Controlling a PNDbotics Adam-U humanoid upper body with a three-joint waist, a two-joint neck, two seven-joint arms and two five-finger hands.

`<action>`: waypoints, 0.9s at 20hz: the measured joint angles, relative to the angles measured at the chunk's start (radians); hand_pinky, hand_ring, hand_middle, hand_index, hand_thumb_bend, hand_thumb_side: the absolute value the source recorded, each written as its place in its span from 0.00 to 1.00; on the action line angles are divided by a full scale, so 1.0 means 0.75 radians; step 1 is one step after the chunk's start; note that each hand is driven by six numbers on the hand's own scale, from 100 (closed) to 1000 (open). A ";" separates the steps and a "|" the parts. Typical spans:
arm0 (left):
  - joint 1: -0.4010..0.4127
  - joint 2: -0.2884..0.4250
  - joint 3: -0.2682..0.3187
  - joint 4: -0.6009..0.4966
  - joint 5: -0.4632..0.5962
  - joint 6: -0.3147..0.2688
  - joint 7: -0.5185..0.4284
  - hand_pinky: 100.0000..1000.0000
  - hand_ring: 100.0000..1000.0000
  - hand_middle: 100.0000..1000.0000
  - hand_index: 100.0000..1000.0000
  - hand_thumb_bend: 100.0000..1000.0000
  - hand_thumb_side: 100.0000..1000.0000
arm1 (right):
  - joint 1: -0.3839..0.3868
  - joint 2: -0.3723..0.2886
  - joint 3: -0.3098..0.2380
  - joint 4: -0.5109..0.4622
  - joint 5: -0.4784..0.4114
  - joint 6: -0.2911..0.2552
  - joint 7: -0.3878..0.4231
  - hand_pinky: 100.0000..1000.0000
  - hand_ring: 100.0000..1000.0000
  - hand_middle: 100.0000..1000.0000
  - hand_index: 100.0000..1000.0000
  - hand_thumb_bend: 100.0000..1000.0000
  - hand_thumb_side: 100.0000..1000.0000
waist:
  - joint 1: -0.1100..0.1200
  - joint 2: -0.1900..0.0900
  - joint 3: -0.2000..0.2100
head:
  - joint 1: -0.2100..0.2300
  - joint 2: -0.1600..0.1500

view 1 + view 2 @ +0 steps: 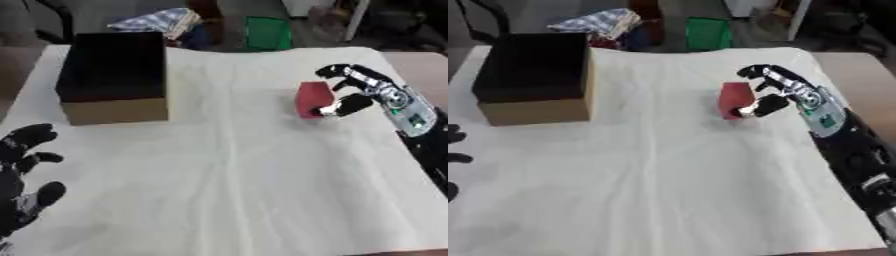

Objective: Pick up objects on the table and place them in the box.

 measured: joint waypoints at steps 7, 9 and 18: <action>-0.007 0.000 -0.007 0.000 0.006 0.002 -0.008 0.55 0.77 0.72 0.71 1.00 0.45 | -0.019 0.012 -0.018 0.062 0.041 -0.002 -0.034 0.71 0.88 0.76 0.82 0.52 0.12 | -0.004 0.005 0.018 | -0.012 0.000; -0.008 0.000 -0.007 0.000 0.006 0.002 -0.008 0.55 0.77 0.72 0.71 1.00 0.45 | -0.020 0.016 -0.023 0.073 0.060 0.000 -0.053 0.70 0.87 0.72 0.78 0.52 0.11 | -0.004 0.006 0.021 | -0.015 0.000; -0.010 0.000 -0.008 -0.001 0.007 0.002 -0.008 0.55 0.77 0.72 0.71 1.00 0.45 | -0.019 0.017 -0.039 0.082 0.115 0.010 -0.170 0.62 0.75 0.37 0.49 0.42 0.00 | -0.008 0.007 0.020 | -0.014 0.000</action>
